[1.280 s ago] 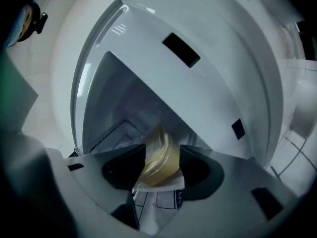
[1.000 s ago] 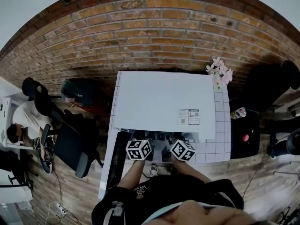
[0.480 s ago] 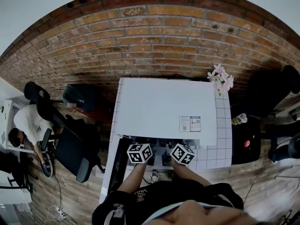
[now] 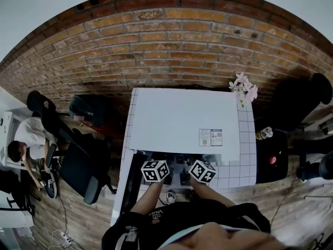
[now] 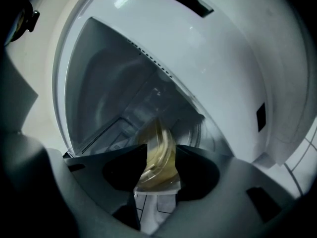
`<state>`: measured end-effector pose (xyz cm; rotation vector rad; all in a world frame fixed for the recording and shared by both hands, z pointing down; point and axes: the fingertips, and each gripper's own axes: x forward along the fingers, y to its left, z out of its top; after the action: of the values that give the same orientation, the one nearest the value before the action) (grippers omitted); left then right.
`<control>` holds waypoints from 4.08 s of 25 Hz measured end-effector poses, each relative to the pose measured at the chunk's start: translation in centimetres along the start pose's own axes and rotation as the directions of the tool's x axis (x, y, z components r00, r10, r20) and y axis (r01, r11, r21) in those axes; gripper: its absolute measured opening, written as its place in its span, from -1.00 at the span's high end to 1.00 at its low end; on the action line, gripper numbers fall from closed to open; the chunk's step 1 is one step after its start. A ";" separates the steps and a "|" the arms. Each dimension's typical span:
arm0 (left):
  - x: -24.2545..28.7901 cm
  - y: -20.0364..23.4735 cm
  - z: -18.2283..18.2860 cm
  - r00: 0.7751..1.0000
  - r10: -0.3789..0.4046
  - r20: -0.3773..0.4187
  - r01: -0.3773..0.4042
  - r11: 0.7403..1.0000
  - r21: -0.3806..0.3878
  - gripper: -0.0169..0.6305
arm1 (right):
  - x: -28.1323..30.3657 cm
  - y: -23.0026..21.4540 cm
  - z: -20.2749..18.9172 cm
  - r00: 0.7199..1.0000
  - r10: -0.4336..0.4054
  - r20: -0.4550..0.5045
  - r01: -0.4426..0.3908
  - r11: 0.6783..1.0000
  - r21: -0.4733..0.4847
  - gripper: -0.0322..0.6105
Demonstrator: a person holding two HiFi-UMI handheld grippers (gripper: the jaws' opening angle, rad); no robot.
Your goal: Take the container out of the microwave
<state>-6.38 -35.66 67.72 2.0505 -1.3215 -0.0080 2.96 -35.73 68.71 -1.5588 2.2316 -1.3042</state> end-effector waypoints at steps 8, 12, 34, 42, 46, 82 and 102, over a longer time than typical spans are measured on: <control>-1.1 -0.9 0.3 0.999 -0.023 0.025 0.023 1.000 -0.010 0.38 | -1.1 0.8 0.1 1.000 0.013 0.012 -0.013 1.000 -0.001 0.36; -2.0 -1.4 0.3 0.999 -0.029 0.032 0.030 1.000 -0.004 0.38 | -1.9 1.3 -0.1 1.000 0.021 0.019 -0.021 1.000 -0.001 0.36; -9.1 -3.6 -1.8 0.996 -0.088 0.031 0.086 0.995 0.050 0.38 | -8.3 3.8 -3.6 0.995 0.028 0.091 -0.029 0.999 0.018 0.36; -12.1 -4.0 -3.2 0.993 -0.117 0.022 0.116 0.990 0.076 0.38 | -10.9 4.4 -6.1 0.992 0.017 0.126 -0.022 0.999 0.035 0.37; -13.3 -4.4 -3.7 0.990 -0.139 0.016 0.137 0.987 0.088 0.38 | -12.1 4.8 -6.8 0.990 0.011 0.142 -0.016 0.999 0.036 0.37; -20.1 -11.3 -8.8 0.990 -0.118 0.073 0.113 0.991 0.072 0.38 | -22.2 4.3 -8.4 0.994 0.075 0.074 -0.073 0.997 -0.025 0.37; -24.6 -15.7 -14.0 0.992 -0.065 0.104 0.059 0.996 0.059 0.38 | -29.0 2.8 -10.5 0.992 0.124 0.020 -0.123 0.991 -0.047 0.37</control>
<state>-0.71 -4.43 61.32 2.1644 -1.3342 -0.1100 8.72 -5.84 63.04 -1.4170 2.3181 -1.2039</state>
